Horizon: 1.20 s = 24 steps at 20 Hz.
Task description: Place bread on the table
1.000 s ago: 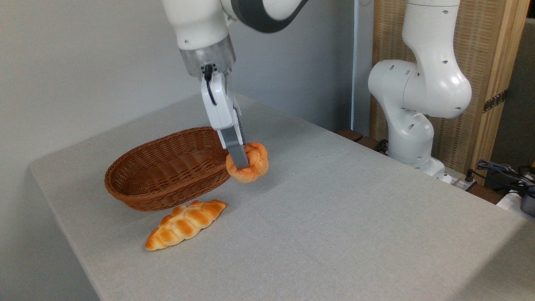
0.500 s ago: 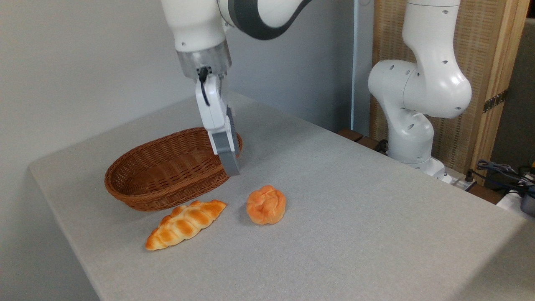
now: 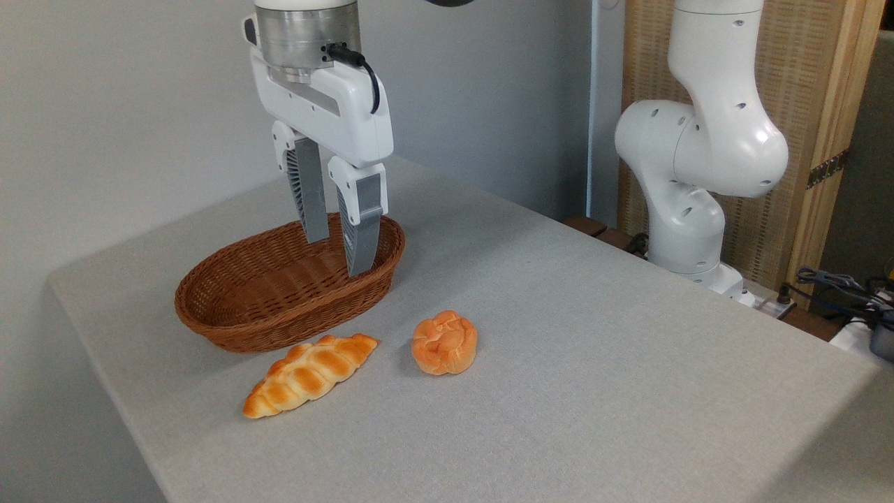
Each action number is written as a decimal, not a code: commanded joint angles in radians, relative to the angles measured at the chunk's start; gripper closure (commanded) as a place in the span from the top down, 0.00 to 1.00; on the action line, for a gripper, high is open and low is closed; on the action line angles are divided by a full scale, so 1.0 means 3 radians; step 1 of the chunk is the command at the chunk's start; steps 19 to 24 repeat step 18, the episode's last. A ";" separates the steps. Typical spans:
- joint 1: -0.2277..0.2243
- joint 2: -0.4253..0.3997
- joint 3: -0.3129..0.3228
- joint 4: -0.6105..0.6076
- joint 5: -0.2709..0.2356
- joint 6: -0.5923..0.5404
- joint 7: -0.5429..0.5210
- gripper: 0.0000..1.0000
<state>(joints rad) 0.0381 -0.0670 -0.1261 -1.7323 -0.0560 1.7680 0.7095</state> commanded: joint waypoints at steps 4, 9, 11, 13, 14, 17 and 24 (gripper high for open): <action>-0.0020 0.0228 0.0170 0.0426 -0.0059 -0.0294 -0.0074 1.00; -0.0162 0.0198 0.0297 0.0395 -0.0038 -0.0381 -0.0039 1.00; -0.0193 0.0193 0.0303 0.0380 -0.0033 -0.0442 -0.0034 1.00; -0.0193 0.0193 0.0303 0.0380 -0.0033 -0.0509 -0.0033 1.00; -0.0193 0.0193 0.0303 0.0380 -0.0033 -0.0524 -0.0033 1.00; -0.0193 0.0193 0.0303 0.0380 -0.0033 -0.0519 -0.0033 1.00; -0.0193 0.0193 0.0303 0.0380 -0.0033 -0.0519 -0.0028 1.00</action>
